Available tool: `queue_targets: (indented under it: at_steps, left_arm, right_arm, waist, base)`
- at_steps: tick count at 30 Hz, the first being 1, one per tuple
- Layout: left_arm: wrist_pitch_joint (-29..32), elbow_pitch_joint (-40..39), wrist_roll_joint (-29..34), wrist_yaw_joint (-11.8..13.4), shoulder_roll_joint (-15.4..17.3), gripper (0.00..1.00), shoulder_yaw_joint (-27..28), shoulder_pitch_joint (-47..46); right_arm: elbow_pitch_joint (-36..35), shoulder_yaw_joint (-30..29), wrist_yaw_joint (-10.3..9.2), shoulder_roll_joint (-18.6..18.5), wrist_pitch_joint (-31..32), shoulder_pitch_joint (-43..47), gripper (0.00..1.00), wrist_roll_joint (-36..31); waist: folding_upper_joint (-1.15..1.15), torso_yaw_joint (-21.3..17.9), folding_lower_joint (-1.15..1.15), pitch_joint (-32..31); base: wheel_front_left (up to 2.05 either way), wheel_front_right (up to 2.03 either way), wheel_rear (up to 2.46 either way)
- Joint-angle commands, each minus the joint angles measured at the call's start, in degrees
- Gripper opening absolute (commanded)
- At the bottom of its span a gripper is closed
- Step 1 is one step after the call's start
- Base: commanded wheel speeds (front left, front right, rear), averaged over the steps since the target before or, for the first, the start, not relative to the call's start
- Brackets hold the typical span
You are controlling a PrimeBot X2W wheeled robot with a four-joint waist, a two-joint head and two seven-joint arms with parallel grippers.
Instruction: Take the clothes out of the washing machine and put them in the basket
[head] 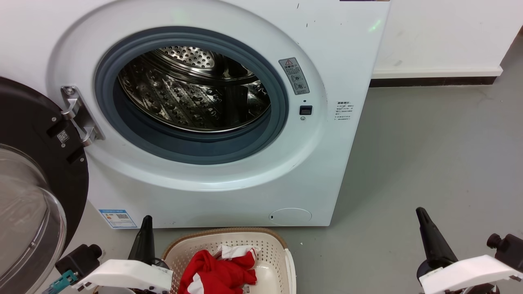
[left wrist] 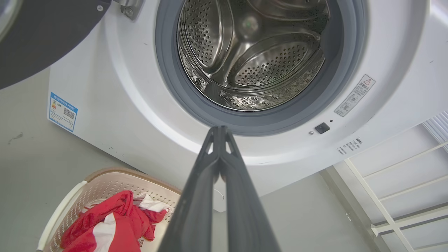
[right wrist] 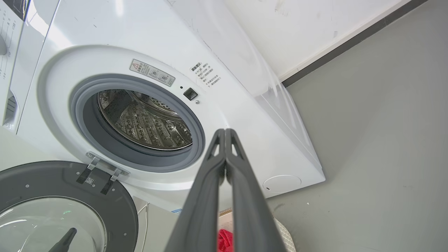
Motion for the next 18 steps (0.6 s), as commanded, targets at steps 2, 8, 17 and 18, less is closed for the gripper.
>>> queue_targets:
  at_steps: [2,8,17,18]
  left_arm:
    - [0.6,-0.3,-2.7,-0.6,0.2,0.00,0.6,-2.0]
    - [1.6,0.2,-7.4,-1.1,0.1,0.00,1.1,-2.4]
    - [3.1,0.9,-13.8,-1.9,-0.1,0.00,1.9,-3.1]
    - [3.3,1.0,-14.5,-2.0,-0.1,0.00,1.9,-3.2]
  right_arm:
    - [0.0,-0.3,0.00,-0.5,0.1,-2.1,0.00,2.9]
    - [1.1,-0.6,0.00,-0.5,0.4,-3.0,0.00,7.7]
    - [2.6,-1.0,-0.01,-0.6,0.9,-4.2,0.00,14.4]
    - [2.8,-1.0,-0.01,-0.6,1.0,-4.3,0.00,15.1]
  waist:
    - [0.00,0.0,0.00,0.0]
    - [0.00,0.0,0.00,0.0]
    - [0.00,-0.1,0.00,0.1]
    - [0.00,-0.1,0.00,0.1]
  base:
    - [0.00,0.00,0.00]
    - [0.00,0.00,0.00]
    - [0.00,0.00,0.00]
    - [0.00,0.00,0.00]
